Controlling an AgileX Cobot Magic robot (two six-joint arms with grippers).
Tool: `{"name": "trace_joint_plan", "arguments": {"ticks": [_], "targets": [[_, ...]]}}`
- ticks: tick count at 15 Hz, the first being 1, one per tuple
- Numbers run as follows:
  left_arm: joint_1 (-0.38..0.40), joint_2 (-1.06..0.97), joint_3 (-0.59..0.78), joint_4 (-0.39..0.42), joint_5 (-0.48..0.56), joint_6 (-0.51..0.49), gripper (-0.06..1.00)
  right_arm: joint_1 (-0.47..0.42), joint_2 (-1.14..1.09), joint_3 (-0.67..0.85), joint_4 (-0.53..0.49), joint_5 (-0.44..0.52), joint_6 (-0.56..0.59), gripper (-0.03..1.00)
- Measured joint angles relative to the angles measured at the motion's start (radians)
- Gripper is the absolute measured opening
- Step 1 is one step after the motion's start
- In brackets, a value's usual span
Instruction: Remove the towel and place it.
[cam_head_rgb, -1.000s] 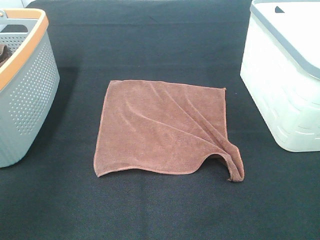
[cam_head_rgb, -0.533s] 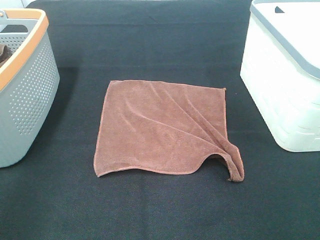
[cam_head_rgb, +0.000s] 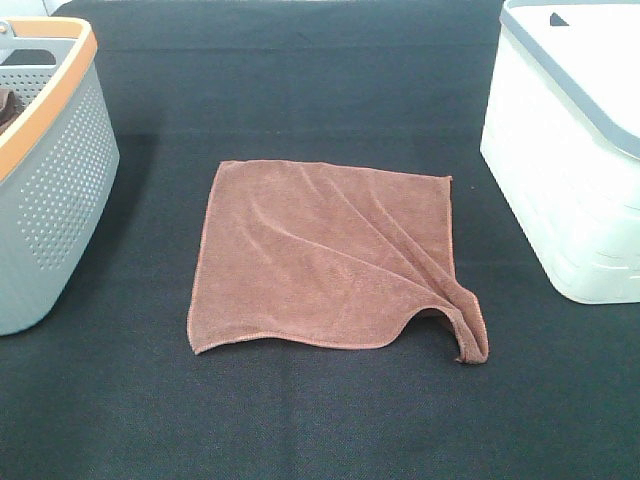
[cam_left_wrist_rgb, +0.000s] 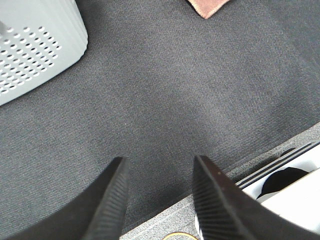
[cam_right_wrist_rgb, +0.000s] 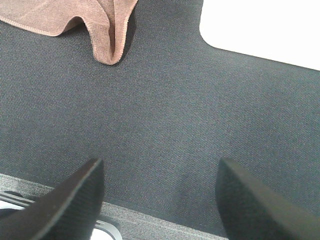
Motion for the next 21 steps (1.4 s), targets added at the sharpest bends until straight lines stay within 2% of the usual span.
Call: {"name": "trace_joint_plan", "arguments": {"ticks": [14, 18, 21], "targets": [[0.011, -0.023, 0.0, -0.001, -0.001, 0.0, 0.41, 0.0, -0.001, 0.0, 0.0, 0.0, 0.0, 0.62], [0.208, -0.184, 0.0, 0.001, -0.001, 0.0, 0.41, -0.027, -0.097, 0.0, 0.0, -0.001, 0.0, 0.62], [0.294, -0.323, 0.0, 0.001, -0.002, 0.0, 0.41, -0.188, -0.234, 0.0, 0.0, -0.001, 0.0, 0.62]]}}
